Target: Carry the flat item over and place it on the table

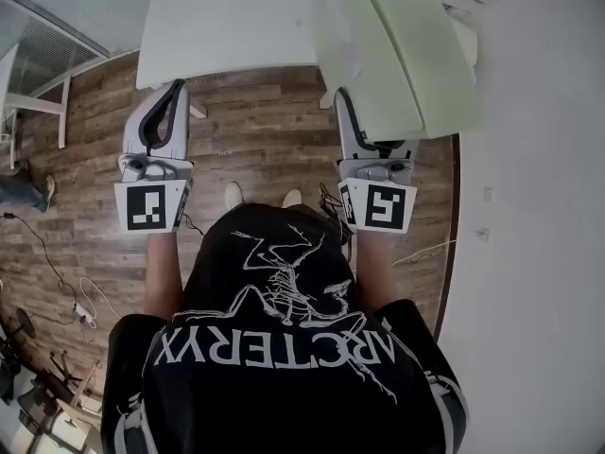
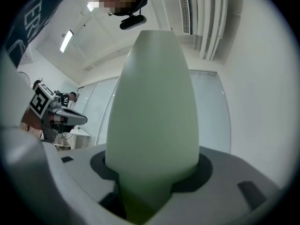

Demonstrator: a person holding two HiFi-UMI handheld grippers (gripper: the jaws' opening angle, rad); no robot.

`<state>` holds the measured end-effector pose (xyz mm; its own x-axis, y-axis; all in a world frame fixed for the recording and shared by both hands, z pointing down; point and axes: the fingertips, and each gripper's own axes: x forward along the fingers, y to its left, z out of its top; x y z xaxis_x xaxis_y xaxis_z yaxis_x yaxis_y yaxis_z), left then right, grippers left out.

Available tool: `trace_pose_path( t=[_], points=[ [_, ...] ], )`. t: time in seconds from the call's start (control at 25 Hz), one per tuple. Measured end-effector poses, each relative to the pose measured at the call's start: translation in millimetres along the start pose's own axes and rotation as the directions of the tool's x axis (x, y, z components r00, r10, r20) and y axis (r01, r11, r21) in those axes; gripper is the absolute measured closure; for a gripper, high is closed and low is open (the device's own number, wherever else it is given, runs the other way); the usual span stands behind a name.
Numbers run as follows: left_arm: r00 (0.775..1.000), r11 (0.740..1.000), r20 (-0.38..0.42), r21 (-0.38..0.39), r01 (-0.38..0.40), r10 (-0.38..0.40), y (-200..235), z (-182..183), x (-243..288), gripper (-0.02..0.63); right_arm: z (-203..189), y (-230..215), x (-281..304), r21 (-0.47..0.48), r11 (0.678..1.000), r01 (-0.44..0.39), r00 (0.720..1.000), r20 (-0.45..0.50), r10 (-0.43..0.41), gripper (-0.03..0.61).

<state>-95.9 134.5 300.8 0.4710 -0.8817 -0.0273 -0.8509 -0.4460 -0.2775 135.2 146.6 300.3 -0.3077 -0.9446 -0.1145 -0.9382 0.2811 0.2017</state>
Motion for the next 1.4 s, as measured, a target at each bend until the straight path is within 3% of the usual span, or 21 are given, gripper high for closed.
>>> trace_pose_path(
  t=[0.16, 0.44, 0.68, 0.88, 1.16, 1.4],
  points=[
    [1.0, 1.0, 0.019, 0.004, -0.024, 0.024, -12, 7, 16, 0.604, -6, -6, 9, 0.013, 0.999, -0.046, 0.999, -0.002, 0.046, 0.305],
    [0.996, 0.998, -0.058, -0.02, -0.065, 0.063, -19, -15, 45, 0.604, -30, -17, 45, 0.007, 0.992, -0.126, 0.991, -0.036, 0.126, 0.305],
    [0.997, 0.997, -0.058, -0.041, -0.058, 0.056, 35, -43, 88, 0.604, -42, -5, 117, 0.009, 0.992, -0.125, 0.991, -0.045, 0.125, 0.305],
    [0.999, 1.0, -0.043, 0.018, 0.008, -0.008, 88, -65, 154, 0.604, -53, 3, 200, -0.023, 0.994, -0.107, 0.992, -0.07, 0.105, 0.305],
    [0.997, 0.997, -0.035, -0.041, 0.071, -0.072, 154, -89, 226, 0.604, -72, 4, 287, -0.031, 0.998, -0.059, 0.987, -0.15, 0.054, 0.305],
    [0.993, 0.993, -0.06, -0.07, 0.096, -0.1, 172, -106, 246, 0.604, -104, 2, 320, 0.022, 1.0, -0.014, 0.982, -0.187, 0.018, 0.305]
  ],
)
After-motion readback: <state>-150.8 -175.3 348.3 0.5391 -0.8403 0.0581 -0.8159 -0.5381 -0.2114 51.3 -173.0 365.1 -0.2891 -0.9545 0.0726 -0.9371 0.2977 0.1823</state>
